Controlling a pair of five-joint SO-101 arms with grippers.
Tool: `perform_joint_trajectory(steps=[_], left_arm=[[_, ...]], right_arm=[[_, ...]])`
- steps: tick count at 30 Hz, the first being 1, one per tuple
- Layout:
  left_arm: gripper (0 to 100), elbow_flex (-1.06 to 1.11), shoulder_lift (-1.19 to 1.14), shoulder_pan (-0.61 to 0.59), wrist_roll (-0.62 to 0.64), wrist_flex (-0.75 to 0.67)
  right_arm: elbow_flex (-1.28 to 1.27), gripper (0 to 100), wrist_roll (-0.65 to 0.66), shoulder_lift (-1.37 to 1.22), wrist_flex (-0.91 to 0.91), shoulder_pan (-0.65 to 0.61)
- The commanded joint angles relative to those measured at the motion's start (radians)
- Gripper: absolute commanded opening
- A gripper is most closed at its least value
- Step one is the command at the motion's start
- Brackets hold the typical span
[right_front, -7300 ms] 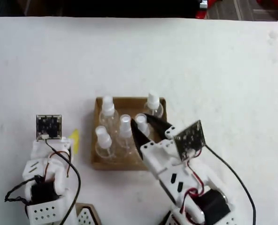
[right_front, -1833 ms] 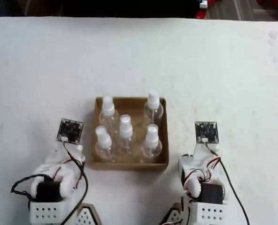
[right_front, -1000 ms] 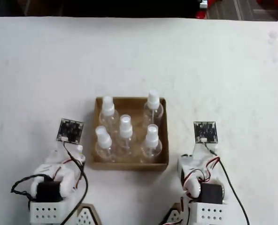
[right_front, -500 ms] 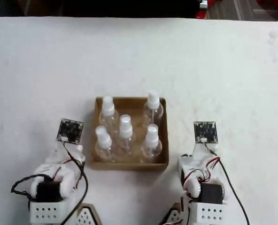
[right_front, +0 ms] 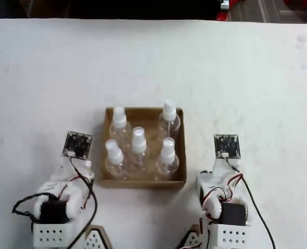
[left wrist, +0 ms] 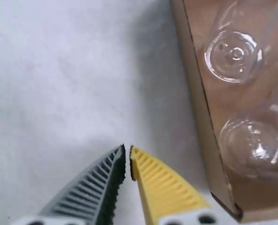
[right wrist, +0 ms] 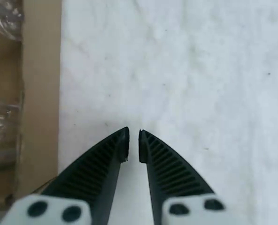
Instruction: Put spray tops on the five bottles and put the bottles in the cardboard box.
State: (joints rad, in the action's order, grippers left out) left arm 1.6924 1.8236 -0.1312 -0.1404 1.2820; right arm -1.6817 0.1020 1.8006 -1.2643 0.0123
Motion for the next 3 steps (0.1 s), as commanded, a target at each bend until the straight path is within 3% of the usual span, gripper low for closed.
perform_joint_trajectory(steps=[1,3], left_arm=[[2,0.0,0.007,0.012,-0.003,0.006],[2,0.0,0.007,0.012,-0.003,0.006]], right_arm=[[-0.009,1.8,0.011,0.001,-0.005,-0.007],[-0.009,1.8,0.011,0.001,-0.005,-0.007]])
